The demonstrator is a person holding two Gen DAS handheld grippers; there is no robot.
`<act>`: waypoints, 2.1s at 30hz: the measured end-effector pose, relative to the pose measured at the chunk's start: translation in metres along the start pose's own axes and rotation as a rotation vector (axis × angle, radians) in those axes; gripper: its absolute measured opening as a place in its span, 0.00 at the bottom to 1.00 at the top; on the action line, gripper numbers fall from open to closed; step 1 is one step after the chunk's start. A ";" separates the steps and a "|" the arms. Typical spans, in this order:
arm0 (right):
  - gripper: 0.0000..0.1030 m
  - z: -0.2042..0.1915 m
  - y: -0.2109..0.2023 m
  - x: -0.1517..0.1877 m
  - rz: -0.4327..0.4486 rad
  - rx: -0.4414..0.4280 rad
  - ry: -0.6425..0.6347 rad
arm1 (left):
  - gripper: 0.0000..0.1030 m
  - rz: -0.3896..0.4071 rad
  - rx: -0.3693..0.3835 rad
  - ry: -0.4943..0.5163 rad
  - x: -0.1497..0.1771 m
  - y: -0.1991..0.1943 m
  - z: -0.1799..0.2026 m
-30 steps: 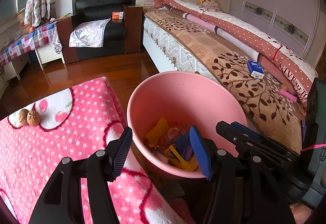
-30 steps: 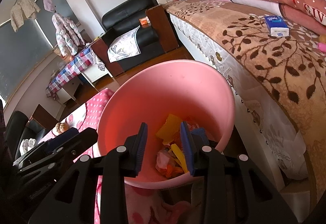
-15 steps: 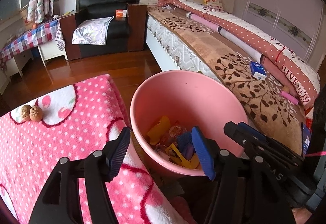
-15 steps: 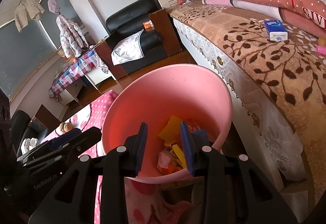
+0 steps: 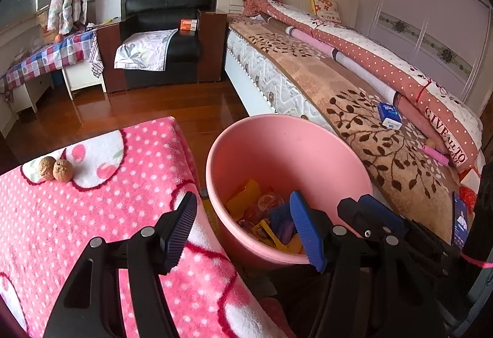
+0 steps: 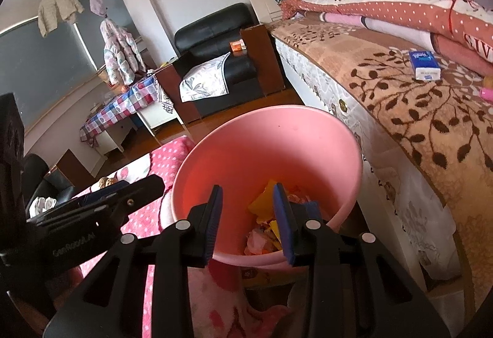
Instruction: Collect trash
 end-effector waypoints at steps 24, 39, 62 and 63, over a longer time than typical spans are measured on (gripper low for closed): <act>0.54 -0.029 -0.039 0.019 0.037 0.011 -0.053 | 0.60 0.072 -0.005 -0.041 0.020 -0.054 -0.011; 0.73 -0.040 -0.059 0.033 0.081 0.050 -0.068 | 0.60 0.096 -0.023 -0.088 0.040 -0.079 -0.017; 0.73 -0.045 -0.077 0.044 0.110 0.096 -0.084 | 0.60 0.152 -0.066 -0.049 0.055 -0.107 -0.014; 0.73 -0.046 -0.077 0.045 0.110 0.097 -0.085 | 0.60 0.153 -0.065 -0.051 0.055 -0.108 -0.015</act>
Point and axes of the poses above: each gripper's, at about its wrist camera, not at the fingertips, and y roughly the way its jaws point, z to its right, x to its underside, the point moved 3 cm from there along y, roughly the way its jaws point, and after that the axes turned 5 degrees about x, right-handed, at the moved point
